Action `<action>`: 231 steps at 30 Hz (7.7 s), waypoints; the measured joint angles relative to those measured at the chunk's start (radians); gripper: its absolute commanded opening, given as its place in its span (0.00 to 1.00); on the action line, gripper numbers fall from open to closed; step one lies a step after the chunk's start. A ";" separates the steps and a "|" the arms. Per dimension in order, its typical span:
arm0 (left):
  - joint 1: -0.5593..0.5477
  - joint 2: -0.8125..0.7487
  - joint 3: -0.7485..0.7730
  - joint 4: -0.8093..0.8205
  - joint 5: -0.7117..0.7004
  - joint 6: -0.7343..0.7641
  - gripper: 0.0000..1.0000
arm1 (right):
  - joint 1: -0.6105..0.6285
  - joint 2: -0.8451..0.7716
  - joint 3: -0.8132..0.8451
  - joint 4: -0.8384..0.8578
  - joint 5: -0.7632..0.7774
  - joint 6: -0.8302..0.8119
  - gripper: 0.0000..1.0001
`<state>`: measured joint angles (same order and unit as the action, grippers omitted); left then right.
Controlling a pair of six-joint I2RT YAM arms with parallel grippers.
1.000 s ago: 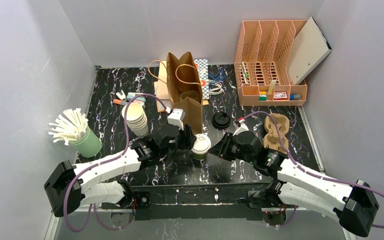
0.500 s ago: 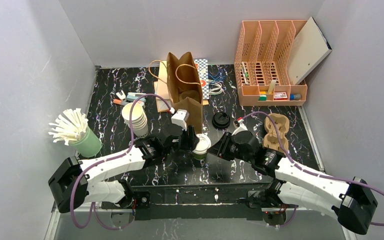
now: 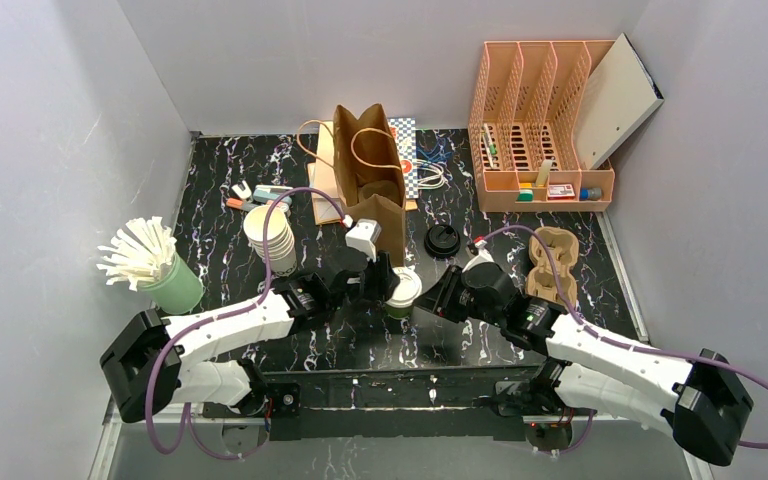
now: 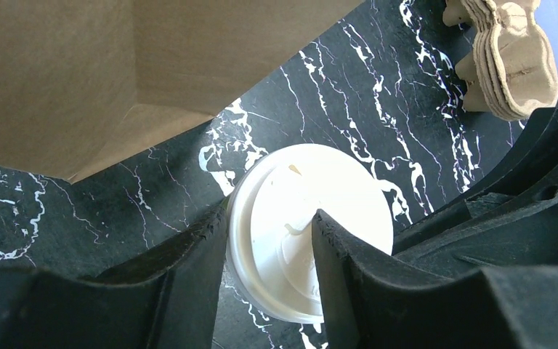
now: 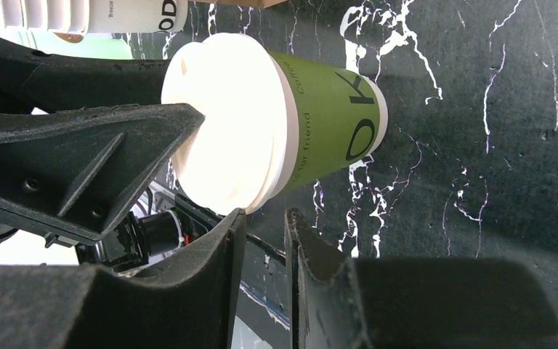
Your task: Pack the takeout coffee
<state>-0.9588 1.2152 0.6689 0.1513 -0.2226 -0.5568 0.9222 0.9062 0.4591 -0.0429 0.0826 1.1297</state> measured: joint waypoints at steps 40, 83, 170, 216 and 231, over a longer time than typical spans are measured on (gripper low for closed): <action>0.000 0.000 0.000 0.003 0.008 0.000 0.43 | -0.015 0.017 -0.032 0.079 -0.039 -0.020 0.49; 0.008 0.021 0.000 0.027 -0.004 0.007 0.43 | -0.037 0.076 -0.119 0.251 -0.060 0.204 0.44; 0.001 0.008 0.098 -0.130 0.013 0.024 0.61 | -0.045 0.058 0.190 -0.217 0.003 -0.256 0.74; -0.045 0.312 0.550 -0.604 0.061 0.298 0.98 | -0.149 -0.312 0.178 -0.407 0.205 -0.329 0.73; -0.020 0.351 0.585 -0.639 0.145 0.330 0.76 | -0.149 -0.298 0.178 -0.407 0.203 -0.323 0.73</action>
<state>-0.9787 1.5665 1.2541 -0.4881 -0.0780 -0.2268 0.7734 0.6079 0.6373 -0.4503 0.2859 0.8070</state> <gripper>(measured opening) 0.780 0.731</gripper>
